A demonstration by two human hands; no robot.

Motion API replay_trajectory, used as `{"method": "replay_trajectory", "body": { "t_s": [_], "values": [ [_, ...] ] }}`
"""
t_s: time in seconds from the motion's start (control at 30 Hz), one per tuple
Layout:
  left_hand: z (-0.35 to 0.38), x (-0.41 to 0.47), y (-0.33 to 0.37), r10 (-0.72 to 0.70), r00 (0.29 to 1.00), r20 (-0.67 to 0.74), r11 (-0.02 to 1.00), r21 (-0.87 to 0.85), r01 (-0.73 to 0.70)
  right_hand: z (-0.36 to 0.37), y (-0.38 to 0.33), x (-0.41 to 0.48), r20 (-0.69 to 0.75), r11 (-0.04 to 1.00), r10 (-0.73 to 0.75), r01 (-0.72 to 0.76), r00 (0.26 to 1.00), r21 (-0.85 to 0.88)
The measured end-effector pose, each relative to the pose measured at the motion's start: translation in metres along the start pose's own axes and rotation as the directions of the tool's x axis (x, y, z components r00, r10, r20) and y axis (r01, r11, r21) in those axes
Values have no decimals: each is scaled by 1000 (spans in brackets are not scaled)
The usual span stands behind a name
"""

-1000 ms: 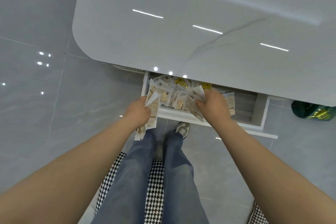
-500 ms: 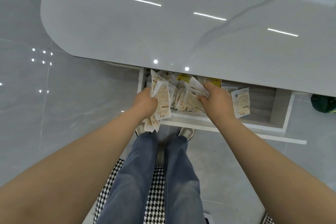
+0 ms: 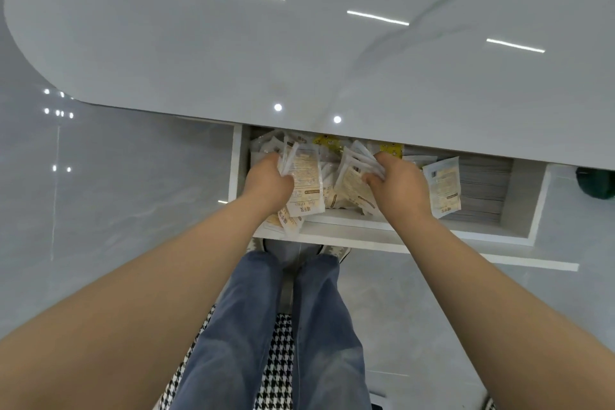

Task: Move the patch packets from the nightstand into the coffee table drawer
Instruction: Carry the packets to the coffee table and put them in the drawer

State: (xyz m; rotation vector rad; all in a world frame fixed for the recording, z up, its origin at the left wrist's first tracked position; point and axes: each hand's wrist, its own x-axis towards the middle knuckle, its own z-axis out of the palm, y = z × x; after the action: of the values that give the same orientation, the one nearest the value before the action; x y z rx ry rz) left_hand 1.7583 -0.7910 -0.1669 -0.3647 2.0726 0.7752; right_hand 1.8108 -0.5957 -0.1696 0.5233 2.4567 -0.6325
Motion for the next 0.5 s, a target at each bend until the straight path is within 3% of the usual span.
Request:
{"method": "replay_trajectory", "body": {
  "t_s": [0.3,0.5],
  "values": [
    [48,-6,41,64,990,125,997,41,-70,-21,80,-14,-67,978,208,-208,976,11],
    [95,-7,67,98,975,202,994,25,-105,-27,124,-20,-49,950,298,-291,953,113]
  ]
}}
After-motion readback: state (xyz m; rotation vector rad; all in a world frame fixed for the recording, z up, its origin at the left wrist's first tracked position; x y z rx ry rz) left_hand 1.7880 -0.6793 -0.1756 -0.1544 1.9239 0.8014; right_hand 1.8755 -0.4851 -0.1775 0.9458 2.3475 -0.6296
